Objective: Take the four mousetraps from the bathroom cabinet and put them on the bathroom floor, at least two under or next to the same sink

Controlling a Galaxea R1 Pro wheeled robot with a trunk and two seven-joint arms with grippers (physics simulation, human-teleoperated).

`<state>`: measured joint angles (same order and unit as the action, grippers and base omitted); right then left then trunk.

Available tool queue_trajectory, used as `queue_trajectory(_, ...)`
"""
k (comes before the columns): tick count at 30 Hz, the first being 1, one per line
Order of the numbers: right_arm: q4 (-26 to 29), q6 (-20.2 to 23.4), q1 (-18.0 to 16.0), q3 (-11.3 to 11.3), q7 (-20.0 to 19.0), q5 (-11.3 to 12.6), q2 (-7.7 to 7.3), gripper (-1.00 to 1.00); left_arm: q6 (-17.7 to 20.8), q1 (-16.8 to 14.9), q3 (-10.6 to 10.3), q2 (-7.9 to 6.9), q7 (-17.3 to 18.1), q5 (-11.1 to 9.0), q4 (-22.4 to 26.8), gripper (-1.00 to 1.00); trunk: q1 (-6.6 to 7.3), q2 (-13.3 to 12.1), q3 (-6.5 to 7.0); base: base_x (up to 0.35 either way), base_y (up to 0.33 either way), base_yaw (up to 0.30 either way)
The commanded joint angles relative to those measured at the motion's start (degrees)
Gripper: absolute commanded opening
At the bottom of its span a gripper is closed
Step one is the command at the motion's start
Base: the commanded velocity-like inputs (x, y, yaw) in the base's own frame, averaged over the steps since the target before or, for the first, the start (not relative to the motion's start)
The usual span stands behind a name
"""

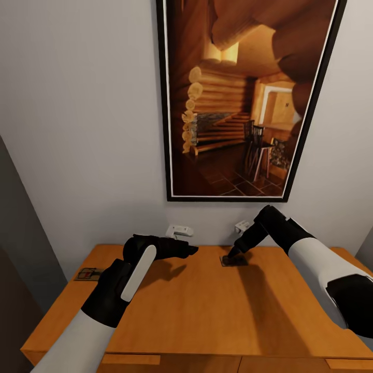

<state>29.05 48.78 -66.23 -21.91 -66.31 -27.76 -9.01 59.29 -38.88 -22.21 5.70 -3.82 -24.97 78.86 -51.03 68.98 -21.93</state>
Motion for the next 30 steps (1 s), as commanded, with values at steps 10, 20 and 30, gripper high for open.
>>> queue_trajectory(10,0.13,0.19,-0.04,-0.15,-0.49,-0.45,-0.04,1.0,0.21,-0.05,-0.02,-0.01,-0.4,-0.28,-0.01,1.0,-1.55,2.87,-1.33,0.0,0.0,0.0)
queue_trajectory(20,0.13,0.12,-0.04,-0.15,-0.49,-0.45,-0.04,1.0,0.21,-0.05,-0.02,0.01,-0.4,-0.38,-0.02,1.0,-1.55,2.87,-1.33,0.0,0.0,0.0)
queue_trajectory(30,0.13,0.09,-0.04,-0.15,-0.49,-0.45,-0.02,1.0,0.21,-0.05,-0.02,0.01,-0.4,-0.41,0.0,1.0,-1.55,2.87,-1.33,0.0,0.0,0.0)
